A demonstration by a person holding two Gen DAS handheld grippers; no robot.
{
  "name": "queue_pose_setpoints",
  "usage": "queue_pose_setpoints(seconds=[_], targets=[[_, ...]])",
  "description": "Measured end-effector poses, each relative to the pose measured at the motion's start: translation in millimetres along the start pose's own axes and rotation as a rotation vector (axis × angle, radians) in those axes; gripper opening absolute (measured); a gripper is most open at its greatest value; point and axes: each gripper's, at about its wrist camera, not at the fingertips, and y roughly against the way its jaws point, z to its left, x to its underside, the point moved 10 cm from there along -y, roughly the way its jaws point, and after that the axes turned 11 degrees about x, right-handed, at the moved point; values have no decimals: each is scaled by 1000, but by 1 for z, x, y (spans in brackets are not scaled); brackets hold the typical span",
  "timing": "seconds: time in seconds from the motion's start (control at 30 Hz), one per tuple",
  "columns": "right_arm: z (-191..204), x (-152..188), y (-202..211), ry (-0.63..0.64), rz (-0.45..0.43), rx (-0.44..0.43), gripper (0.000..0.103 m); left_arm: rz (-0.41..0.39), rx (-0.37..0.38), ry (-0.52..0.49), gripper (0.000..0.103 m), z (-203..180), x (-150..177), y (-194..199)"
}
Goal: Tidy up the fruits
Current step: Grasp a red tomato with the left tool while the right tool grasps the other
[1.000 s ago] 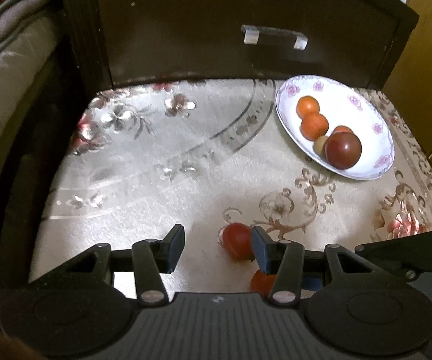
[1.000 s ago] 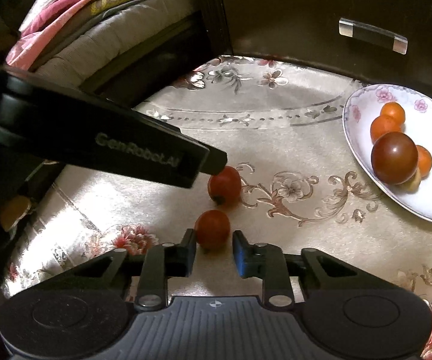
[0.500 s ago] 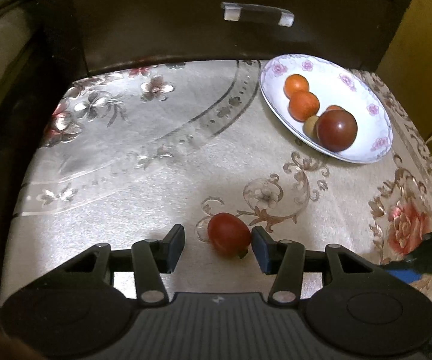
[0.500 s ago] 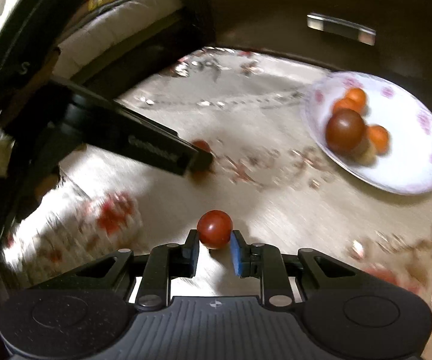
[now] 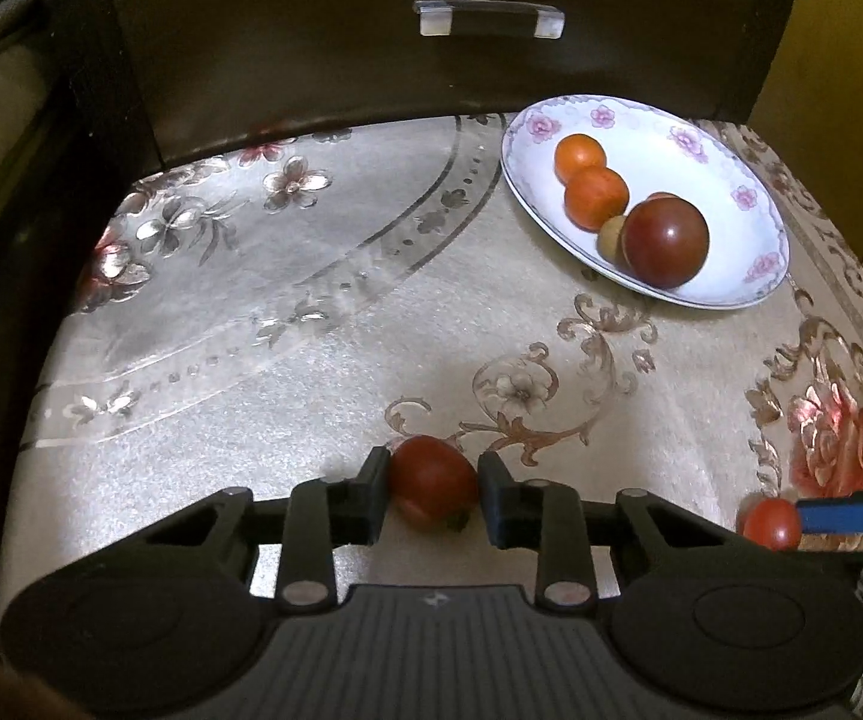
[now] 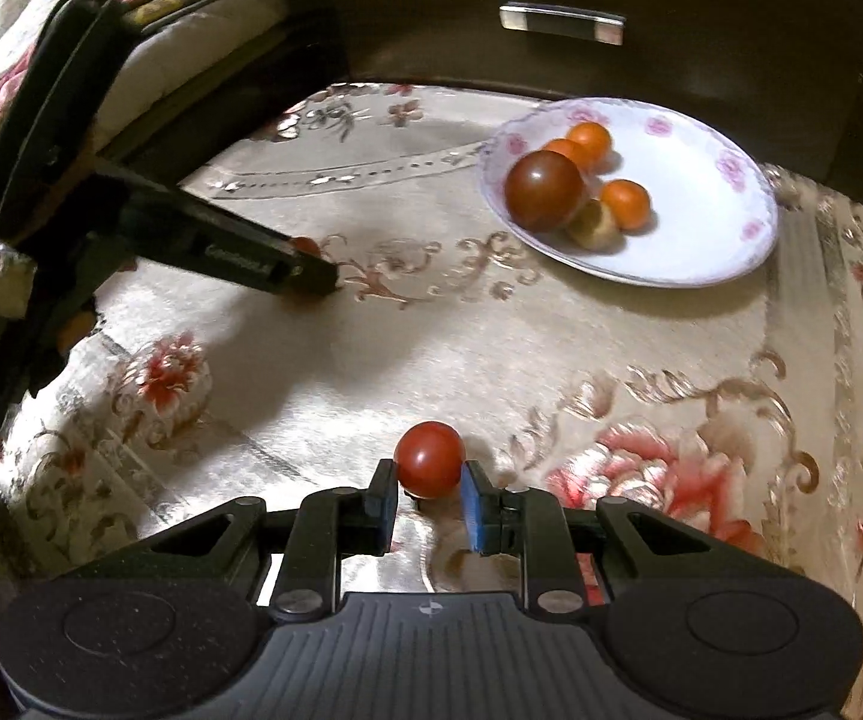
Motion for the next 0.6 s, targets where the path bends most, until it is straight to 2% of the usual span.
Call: queue_pose_setpoints(seconds=[0.1, 0.27, 0.37, 0.47, 0.6], targets=[[-5, 0, -1, -17, 2, -12, 16, 13, 14, -4, 39, -8, 5, 2], [-13, -5, 14, -13, -36, 5, 16, 35, 60, -63, 39, -43, 19, 13], [-19, 0, 16, -20, -22, 18, 16, 54, 83, -95, 39, -62, 31, 19], [-17, 9, 13, -8, 1, 22, 16, 59, 80, -116, 39, -71, 38, 25], [-13, 8, 15, -8, -11, 4, 17, 74, 55, -111, 39, -66, 46, 27]])
